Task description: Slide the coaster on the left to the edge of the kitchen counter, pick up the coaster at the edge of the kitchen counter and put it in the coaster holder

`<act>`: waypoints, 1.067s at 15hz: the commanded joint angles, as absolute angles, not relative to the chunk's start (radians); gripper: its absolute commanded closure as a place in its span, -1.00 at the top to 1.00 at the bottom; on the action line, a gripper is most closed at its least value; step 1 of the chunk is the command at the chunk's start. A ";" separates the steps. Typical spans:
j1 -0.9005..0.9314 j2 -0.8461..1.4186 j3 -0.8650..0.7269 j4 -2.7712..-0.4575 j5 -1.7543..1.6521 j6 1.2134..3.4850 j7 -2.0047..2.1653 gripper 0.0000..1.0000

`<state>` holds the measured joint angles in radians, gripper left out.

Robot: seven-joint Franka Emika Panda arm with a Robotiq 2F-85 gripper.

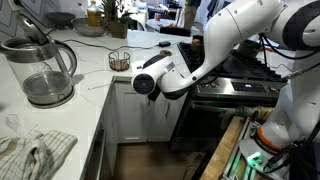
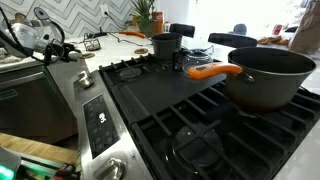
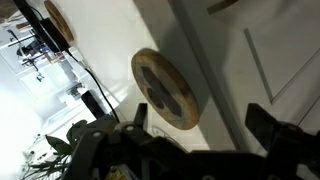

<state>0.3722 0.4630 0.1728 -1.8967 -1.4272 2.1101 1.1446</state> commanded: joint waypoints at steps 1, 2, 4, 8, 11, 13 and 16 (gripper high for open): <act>0.370 0.507 0.179 -1.856 -1.485 2.060 1.143 0.45; 0.367 0.512 0.182 -1.853 -1.486 2.052 1.139 0.31; 0.365 0.522 0.185 -1.844 -1.488 2.042 1.134 -0.03; 0.367 0.528 0.186 -1.837 -1.489 2.026 1.132 -0.60; 0.373 0.508 0.191 -1.836 -1.491 1.991 1.112 -0.89; 0.376 0.489 0.198 -1.834 -1.487 1.957 1.091 -0.90; 0.376 0.448 0.213 -1.830 -1.472 1.915 1.047 -0.99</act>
<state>0.3799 0.4853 0.1915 -1.8220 -1.4773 1.9516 1.0917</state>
